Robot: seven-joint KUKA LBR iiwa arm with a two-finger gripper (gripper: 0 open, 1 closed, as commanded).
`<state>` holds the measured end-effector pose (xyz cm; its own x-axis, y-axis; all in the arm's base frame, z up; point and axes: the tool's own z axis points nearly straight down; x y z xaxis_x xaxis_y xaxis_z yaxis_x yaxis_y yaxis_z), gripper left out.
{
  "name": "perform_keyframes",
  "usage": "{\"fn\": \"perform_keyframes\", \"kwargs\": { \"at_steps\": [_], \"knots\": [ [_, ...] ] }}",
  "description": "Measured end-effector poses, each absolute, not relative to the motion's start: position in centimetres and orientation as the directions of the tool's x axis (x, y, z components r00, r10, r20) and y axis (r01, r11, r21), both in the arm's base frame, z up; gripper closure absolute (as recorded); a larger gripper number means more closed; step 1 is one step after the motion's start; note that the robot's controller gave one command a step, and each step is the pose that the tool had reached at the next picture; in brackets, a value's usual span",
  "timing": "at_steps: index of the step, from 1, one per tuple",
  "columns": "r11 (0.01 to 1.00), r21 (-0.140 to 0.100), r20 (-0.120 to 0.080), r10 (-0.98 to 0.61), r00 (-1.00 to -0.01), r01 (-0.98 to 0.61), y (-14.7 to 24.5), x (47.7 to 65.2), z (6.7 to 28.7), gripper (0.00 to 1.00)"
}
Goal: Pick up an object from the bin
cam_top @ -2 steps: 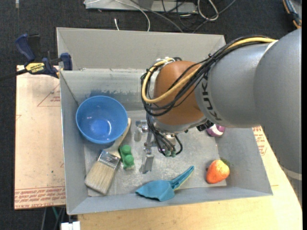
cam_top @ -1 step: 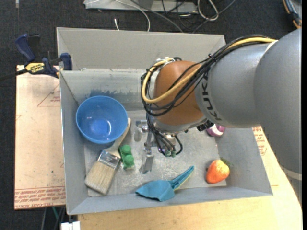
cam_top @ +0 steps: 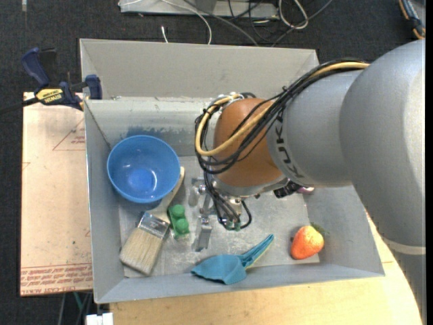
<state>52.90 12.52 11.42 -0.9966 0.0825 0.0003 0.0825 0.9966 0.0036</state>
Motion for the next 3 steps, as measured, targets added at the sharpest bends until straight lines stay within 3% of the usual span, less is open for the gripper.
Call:
{"fn": "perform_keyframes", "kwargs": {
  "at_steps": [1,2,3],
  "knots": [
    [0.984,0.005,-0.004,0.18,-0.984,0.18,12.1,55.7,11.2,0.0],
    [0.963,0.004,0.006,0.27,-0.963,0.27,11.9,56.6,7.1,0.0],
    [0.941,0.011,-0.008,0.337,-0.941,0.337,15.8,61.4,9.5,0.0]
  ]
}}
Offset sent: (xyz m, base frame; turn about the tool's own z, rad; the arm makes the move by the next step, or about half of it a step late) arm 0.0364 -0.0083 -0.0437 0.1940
